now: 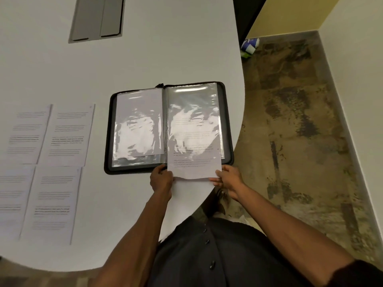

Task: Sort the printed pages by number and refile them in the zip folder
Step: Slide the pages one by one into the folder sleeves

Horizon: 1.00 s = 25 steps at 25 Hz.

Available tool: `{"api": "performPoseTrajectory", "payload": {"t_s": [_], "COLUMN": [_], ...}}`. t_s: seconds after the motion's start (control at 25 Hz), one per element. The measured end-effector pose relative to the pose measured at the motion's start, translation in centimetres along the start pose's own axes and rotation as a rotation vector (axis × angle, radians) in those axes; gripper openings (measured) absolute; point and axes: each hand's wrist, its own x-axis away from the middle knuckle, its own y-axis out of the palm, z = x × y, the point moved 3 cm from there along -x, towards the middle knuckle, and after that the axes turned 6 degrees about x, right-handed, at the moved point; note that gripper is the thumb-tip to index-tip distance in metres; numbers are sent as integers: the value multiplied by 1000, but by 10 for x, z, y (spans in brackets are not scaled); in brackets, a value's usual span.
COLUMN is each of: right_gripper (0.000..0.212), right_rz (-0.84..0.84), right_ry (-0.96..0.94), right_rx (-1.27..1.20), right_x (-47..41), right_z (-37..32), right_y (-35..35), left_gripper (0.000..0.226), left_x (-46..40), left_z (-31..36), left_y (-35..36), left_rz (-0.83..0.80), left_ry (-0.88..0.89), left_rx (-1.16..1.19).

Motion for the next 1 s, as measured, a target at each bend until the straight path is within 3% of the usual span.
{"api": "performPoseTrajectory", "payload": {"t_s": [0.12,0.28,0.32,0.44,0.56,0.64,0.68,0.8,0.92,1.0], "right_gripper": [20,18,17,20,32,37,38,39,54,59], "right_rz": [-11,8,24,67,316,507,515,299,87,33], "right_ry": [-22,-13,-20,-42,-200,-471,-638,-927,-869,-801], "right_rx": [18,-37,-61,-61,294,645,788,1188,1428,1518], "right_x": [-4,-2,-1,3,10,19,22,21,11,4], "right_z": [-17,-25,-28,-33,-25,-19,-14,0,9,11], "right_y": [-2,-2,0,7,5,6,11,38,60,65], "left_gripper": [40,47,45,40,37,31,27,22,17,14], "left_x": [3,-6,-6,-3,-9,-20,-25,-34,-35,-35], "left_z": [4,1,3,15,34,48,52,53,53,56], "left_y": [0,-2,-3,7,32,51,57,63,61,62], "left_rz": [-28,-120,-105,-97,-237,-325,-370,-432,-433,-422], "left_ry": [93,19,115,644,990,1110,1135,1176,1266,1292], "left_rx": [-80,-47,-174,-699,-939,-1106,-1194,-1313,-1303,-1275]}}
